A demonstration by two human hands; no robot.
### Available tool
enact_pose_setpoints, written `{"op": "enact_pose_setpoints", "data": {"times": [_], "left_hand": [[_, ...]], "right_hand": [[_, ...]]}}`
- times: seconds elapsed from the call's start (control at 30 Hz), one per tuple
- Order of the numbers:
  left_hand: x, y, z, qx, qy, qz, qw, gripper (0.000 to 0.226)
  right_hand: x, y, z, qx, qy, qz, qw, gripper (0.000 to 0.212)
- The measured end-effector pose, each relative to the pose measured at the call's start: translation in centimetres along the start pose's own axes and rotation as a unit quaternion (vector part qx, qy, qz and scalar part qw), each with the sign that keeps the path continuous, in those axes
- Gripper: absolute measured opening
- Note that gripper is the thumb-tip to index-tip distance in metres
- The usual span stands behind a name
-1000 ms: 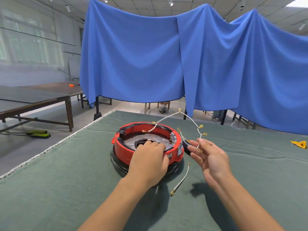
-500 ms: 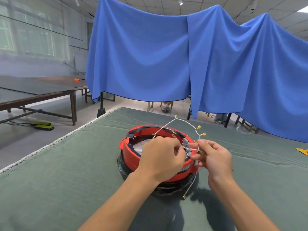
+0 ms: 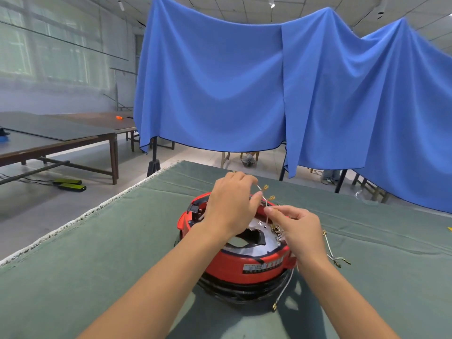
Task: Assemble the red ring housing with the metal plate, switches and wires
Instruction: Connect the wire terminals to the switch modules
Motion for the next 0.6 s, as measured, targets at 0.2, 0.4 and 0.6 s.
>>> {"op": "enact_pose_setpoints", "data": {"times": [0.2,0.4,0.6], "left_hand": [[1.3,-1.7,3.2,0.038,-0.020,0.062,0.997,0.026],[3.1,-3.5,5.2,0.174,0.019,-0.200,0.964,0.015],[4.2,-4.1,4.7,0.271,0.082,-0.276,0.918,0.014]], "right_hand": [[-1.3,0.7,2.9,0.081,-0.002,-0.041,0.996,0.030],[-3.6,1.1,4.7,0.089,0.000,-0.055,0.995,0.027],[-3.5,1.3,3.9,0.101,0.010,-0.072,0.992,0.029]]}}
Point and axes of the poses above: each hand's wrist, its own z-axis towards the middle knuckle, its own y-axis out of the back of the hand, x = y × z, the point moved 1 cm from there along z, towards the middle knuckle, and after that the axes turned 15 degrees about x, right-handed, at the moved point
